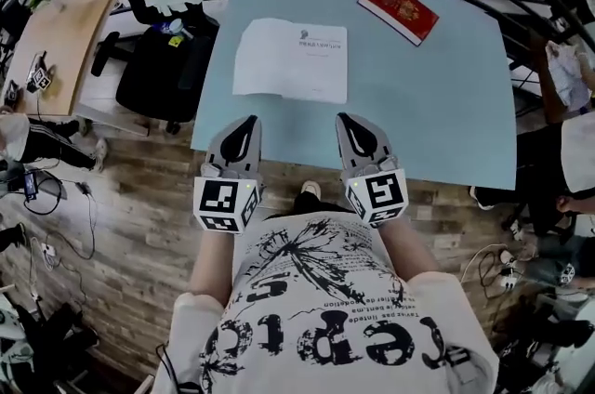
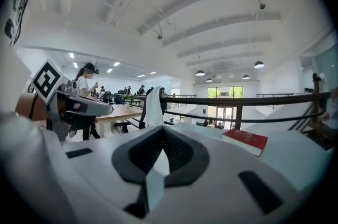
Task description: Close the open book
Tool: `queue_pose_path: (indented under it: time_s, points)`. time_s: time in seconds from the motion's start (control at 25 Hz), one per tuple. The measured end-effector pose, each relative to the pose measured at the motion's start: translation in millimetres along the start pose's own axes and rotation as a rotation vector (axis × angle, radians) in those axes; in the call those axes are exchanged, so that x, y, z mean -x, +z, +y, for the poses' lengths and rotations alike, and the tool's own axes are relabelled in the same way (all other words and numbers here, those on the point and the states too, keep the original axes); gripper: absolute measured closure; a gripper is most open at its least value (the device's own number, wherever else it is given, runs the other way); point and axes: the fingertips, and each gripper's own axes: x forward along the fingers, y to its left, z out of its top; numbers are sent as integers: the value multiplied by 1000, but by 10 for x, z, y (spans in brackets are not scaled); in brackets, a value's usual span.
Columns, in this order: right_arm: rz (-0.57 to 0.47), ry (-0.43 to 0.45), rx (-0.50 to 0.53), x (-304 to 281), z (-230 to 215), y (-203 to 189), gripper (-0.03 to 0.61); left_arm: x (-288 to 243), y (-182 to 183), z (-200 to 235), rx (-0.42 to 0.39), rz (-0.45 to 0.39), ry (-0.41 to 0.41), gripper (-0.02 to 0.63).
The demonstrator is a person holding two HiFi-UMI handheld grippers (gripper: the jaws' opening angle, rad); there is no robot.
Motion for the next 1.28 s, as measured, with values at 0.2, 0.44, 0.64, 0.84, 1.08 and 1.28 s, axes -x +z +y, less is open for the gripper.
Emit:
queue_pose_path:
  time_s: [0.2, 0.44, 0.64, 0.84, 1.08, 1.28]
  points:
    - [24, 12, 2, -374, -421, -77, 566, -558, -70, 101, 52, 16, 8, 594]
    - [87, 48, -14, -658, -617, -276, 567, -902, -367, 177, 178, 31, -8, 594]
    - [149, 94, -24, -854, -521, -472, 566, -1033, -864, 370, 383, 82, 20, 594]
    - [183, 100, -46, -1093, -492, -596, 566, -1167, -1346, 549, 764, 71, 13, 592]
    - [219, 122, -50, -1240, -434, -777, 566, -1366, -1733, 711, 1116, 44, -22, 490]
    - [253, 98, -64, -1247, -496, -938, 566, -1566, -1898, 814, 1369, -12, -23, 409]
